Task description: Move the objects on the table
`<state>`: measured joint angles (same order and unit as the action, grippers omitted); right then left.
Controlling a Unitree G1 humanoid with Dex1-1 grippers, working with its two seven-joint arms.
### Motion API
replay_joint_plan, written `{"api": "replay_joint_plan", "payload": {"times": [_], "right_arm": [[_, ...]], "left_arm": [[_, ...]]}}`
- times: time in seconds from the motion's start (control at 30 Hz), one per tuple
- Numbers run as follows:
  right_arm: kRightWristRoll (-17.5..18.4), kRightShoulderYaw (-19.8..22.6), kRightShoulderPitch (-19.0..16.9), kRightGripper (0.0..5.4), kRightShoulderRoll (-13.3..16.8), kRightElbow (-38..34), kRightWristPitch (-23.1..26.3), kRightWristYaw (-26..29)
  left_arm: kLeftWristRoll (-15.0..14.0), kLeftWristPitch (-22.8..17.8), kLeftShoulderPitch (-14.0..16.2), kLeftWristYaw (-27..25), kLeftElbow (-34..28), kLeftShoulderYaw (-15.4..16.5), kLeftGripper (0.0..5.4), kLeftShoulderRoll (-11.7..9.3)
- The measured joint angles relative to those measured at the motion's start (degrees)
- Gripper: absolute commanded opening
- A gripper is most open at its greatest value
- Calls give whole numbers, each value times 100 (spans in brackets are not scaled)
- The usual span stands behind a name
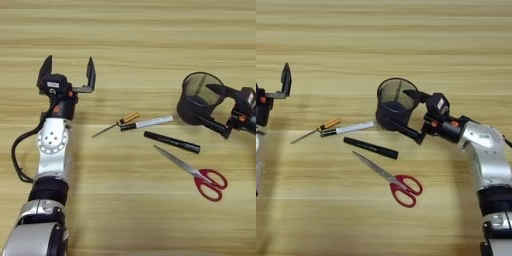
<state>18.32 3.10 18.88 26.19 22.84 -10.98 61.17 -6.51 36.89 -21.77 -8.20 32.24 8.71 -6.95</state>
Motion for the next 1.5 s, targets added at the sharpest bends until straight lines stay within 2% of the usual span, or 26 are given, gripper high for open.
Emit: {"api": "replay_joint_plan", "payload": {"times": [0.17, 0.33, 0.67, 1.2, 1.23, 1.33, 1.5], "right_arm": [[-73, 162, 112, 468, 129, 660, -204, -79], [-143, 194, 208, 468, 214, 986, -353, -83], [-661, 68, 331, 468, 244, 1799, -727, -232], [-674, 69, 541, 468, 220, 2282, -977, -213], [-673, 70, 542, 497, 220, 2290, -978, -213], [-679, 70, 543, 527, 221, 2302, -980, -214], [-699, 66, 541, 537, 220, 2319, -978, -206]], "left_arm": [[-1, 0, -19, -1, 2, 0, 540, -29], [-3, 0, -30, 0, 2, -1, 540, -35], [-2, 0, -31, 3, 0, -3, 540, -36], [-4, 0, -31, 2, -1, -2, 540, -36], [-4, 0, -31, 2, -1, -2, 540, -36], [-4, 0, -31, 2, -1, -2, 540, -36], [-4, 0, -31, 3, -2, -3, 540, -36]]}}
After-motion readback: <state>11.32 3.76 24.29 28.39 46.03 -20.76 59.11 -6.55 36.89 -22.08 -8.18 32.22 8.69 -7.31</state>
